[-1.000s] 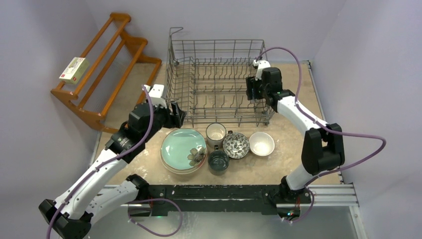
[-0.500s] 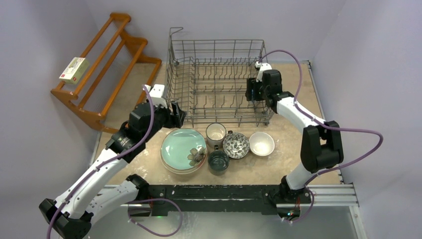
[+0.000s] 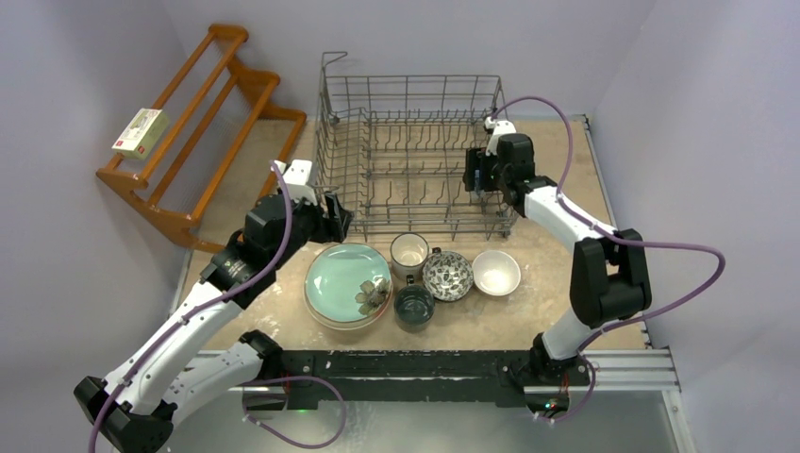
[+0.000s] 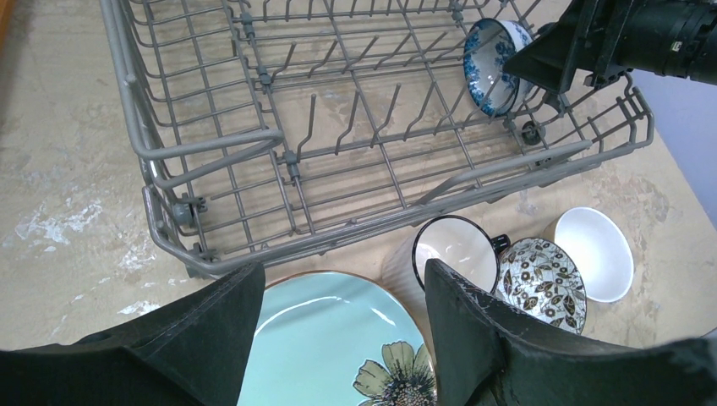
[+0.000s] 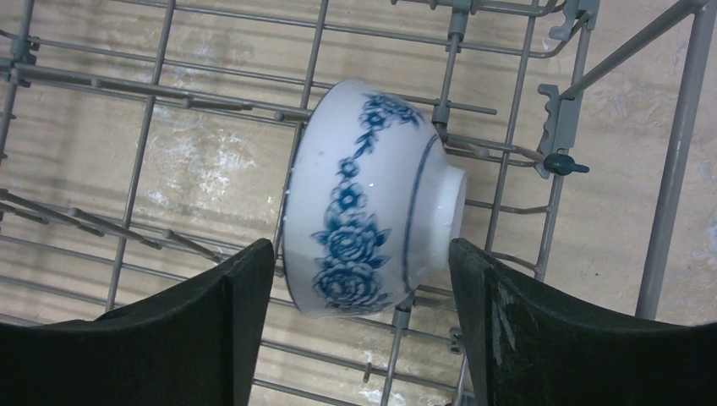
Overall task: Load the mixed dishes into the dish rack
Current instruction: Insert the bowl into the dish rack.
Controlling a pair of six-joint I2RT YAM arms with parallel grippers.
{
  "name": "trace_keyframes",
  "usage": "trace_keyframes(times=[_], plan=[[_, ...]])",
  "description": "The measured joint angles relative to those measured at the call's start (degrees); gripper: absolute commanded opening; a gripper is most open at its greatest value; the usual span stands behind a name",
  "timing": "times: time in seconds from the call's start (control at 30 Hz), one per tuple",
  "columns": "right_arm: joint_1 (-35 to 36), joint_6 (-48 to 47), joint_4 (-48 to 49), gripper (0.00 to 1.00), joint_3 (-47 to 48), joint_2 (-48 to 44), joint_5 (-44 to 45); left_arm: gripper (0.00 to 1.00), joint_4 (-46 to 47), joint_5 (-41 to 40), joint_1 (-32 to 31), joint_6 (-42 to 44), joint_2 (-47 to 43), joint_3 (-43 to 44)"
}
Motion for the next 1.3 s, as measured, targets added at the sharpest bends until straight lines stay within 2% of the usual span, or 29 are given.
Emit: trace_keyframes(times=[0.13,0.37,0.93,1.3], plan=[[0.0,0.7,0.2,0.90,-0.3,-0.5,-0.1,0.67,0.0,0.0,0.1,0.0,0.1,0.0],[0.4,1.9,-0.7,0.99,-0.6,-2.8,2.0,0.67,0.0,0.0,0.2,0.0,0.4,0.0],[0.3,7.0,-3.4,0.99,-0.5,-17.7,12.1,0.67,0.0,0.0,0.6,0.0,0.4,0.0],[0.3,12.1,-13.4,0.99,0.3,-24.2,13.2,0.68,0.0,0.0,0.6,0.1,0.4,0.0]])
